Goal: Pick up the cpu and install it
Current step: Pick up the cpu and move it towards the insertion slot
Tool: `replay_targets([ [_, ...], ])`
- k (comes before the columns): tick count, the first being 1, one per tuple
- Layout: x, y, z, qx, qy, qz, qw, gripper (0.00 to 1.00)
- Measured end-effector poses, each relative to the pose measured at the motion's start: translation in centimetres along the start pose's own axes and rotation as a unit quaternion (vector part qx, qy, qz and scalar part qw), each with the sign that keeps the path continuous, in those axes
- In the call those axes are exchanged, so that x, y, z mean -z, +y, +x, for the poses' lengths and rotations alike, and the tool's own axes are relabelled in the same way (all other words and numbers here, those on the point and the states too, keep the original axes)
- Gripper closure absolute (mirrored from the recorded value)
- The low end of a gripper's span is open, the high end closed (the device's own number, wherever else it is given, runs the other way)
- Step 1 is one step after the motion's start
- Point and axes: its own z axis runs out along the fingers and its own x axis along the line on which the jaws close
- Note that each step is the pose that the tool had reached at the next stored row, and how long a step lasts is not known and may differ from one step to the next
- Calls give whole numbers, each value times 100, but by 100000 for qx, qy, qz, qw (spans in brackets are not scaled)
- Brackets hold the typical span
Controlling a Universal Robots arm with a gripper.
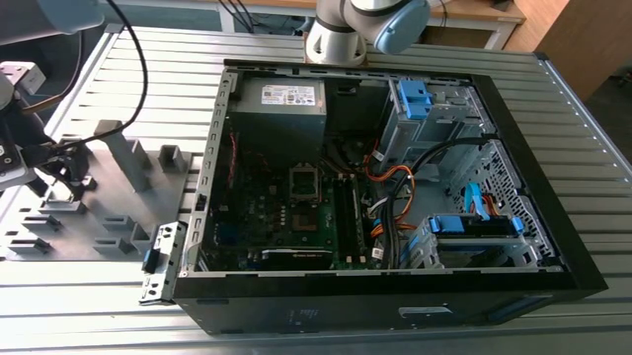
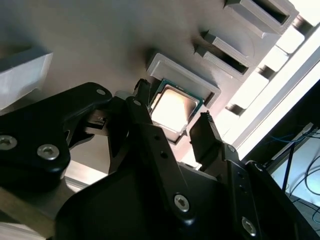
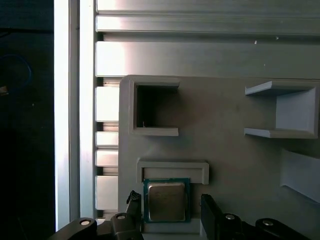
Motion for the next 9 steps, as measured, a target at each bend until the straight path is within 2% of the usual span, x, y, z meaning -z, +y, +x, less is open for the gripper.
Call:
replay_targets([
  [9, -17, 0, 13, 38, -35, 50, 100000, 41],
])
